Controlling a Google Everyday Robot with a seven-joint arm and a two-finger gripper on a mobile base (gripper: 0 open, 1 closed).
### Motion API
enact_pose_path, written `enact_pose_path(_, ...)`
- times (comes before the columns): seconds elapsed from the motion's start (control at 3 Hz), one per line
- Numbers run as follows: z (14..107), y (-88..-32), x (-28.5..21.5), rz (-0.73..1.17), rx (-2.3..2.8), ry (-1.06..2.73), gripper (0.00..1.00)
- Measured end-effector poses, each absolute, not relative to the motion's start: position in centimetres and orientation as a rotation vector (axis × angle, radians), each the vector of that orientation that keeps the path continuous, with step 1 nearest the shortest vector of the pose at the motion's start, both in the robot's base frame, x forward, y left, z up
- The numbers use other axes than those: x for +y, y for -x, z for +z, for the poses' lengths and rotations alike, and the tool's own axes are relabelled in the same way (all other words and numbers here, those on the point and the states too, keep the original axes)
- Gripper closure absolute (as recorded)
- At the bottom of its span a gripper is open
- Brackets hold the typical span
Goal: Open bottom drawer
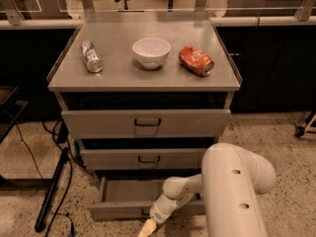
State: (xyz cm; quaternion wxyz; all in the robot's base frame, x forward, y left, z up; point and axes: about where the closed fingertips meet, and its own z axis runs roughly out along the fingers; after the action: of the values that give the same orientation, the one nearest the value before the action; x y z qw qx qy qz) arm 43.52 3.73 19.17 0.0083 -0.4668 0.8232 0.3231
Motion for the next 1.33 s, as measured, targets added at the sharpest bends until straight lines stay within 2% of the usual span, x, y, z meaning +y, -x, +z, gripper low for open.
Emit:
enact_pose_path(1.0,20.9,-41.7,3.5,1.068,2.571,1.478,0.0)
enact_pose_path(1.33,22.1,-37.5,1.8,1.138,2.602,1.468,0.0)
